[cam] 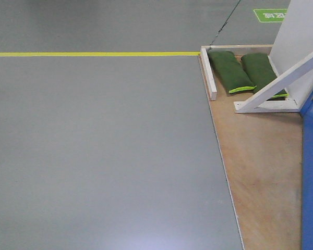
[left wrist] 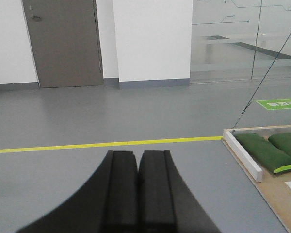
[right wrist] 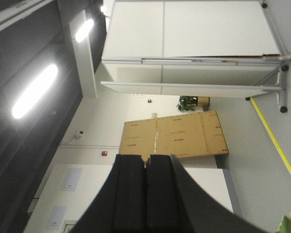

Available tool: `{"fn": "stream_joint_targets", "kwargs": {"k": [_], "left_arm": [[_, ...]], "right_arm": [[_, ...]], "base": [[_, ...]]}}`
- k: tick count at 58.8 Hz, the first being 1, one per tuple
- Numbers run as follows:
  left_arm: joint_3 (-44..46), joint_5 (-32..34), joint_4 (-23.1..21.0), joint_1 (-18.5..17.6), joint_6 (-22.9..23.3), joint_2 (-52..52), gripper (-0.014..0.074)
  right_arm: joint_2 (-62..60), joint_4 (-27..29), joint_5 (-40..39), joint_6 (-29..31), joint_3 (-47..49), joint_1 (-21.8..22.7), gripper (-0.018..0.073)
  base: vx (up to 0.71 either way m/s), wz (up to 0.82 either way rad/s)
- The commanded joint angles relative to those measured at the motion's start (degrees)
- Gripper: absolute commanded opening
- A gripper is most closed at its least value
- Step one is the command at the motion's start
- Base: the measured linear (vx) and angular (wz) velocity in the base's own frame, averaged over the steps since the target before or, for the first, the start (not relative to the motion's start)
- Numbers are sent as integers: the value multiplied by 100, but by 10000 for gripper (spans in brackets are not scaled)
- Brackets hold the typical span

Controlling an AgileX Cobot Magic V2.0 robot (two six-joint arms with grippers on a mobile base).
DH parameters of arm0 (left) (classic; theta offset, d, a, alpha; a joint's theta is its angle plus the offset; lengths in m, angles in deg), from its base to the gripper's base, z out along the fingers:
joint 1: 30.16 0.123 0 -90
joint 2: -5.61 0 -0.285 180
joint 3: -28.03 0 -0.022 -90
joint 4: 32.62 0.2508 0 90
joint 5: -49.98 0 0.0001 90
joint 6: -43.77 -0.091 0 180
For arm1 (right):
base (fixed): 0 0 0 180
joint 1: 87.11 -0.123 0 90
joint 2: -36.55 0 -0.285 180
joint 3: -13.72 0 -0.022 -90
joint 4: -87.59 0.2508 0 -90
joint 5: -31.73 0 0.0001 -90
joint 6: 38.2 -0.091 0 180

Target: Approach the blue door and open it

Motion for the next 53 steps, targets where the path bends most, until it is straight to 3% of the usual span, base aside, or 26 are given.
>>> {"fn": "stream_joint_targets", "kwargs": {"k": [1,18,53], "left_arm": [[111,478,-10,-41,37,-80,73],[111,478,-10,-41,37,-80,73],[111,478,-10,-41,37,-80,73]], "right_arm": [[-34,-35,37,54,478,29,-1],[-152,-3,1310,54,719,29,-1],[-365,-7,2923,54,719,23,-1]], "base": [[0,0],[0,0],[0,0]]}}
